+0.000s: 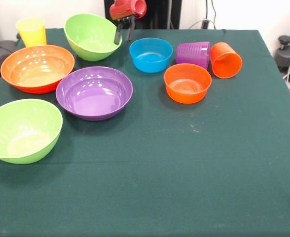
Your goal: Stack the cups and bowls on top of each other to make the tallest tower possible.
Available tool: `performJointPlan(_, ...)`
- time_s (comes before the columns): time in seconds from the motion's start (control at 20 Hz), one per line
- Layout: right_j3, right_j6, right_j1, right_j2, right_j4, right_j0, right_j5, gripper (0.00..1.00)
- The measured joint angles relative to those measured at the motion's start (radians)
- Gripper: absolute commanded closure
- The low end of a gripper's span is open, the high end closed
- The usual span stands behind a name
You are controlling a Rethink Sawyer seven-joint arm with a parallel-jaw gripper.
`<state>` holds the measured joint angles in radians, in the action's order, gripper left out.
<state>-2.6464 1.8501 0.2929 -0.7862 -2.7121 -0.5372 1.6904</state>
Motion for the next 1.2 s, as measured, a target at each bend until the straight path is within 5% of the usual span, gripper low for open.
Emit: performJointPlan(1.2,0.0,0.0,-0.022,-0.004,-0.04,0.025,0.117,0.0)
